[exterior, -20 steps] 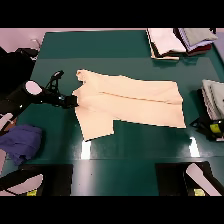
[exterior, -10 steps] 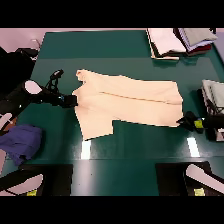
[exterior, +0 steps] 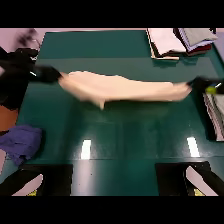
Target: Fold the shirts.
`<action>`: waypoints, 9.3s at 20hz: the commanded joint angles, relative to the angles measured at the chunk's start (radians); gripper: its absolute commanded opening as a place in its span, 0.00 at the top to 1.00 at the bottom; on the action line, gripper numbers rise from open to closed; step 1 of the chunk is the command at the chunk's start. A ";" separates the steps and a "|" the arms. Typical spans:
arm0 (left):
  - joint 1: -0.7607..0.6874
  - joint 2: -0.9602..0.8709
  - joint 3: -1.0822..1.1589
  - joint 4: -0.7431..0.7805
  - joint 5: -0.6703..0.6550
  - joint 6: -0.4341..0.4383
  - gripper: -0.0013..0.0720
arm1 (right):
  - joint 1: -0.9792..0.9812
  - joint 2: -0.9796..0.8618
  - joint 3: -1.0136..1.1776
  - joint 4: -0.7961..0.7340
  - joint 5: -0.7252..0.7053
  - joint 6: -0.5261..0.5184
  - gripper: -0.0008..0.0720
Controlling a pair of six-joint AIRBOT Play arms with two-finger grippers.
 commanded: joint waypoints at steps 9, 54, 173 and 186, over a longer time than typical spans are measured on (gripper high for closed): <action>0.000 0.203 0.803 0.123 -0.003 -0.066 0.95 | -0.195 0.149 0.811 0.002 0.249 0.041 0.97; 0.000 -0.186 -0.305 0.175 -0.180 -0.134 0.31 | 0.080 -0.204 0.024 -0.217 0.186 0.097 0.46; -0.373 -0.704 0.114 -0.186 0.237 -0.093 0.95 | 0.595 -0.372 0.484 0.215 0.105 0.124 0.97; 0.160 -0.150 0.229 0.144 0.067 -0.090 0.95 | 1.135 -0.932 0.858 0.354 -0.224 -0.082 0.48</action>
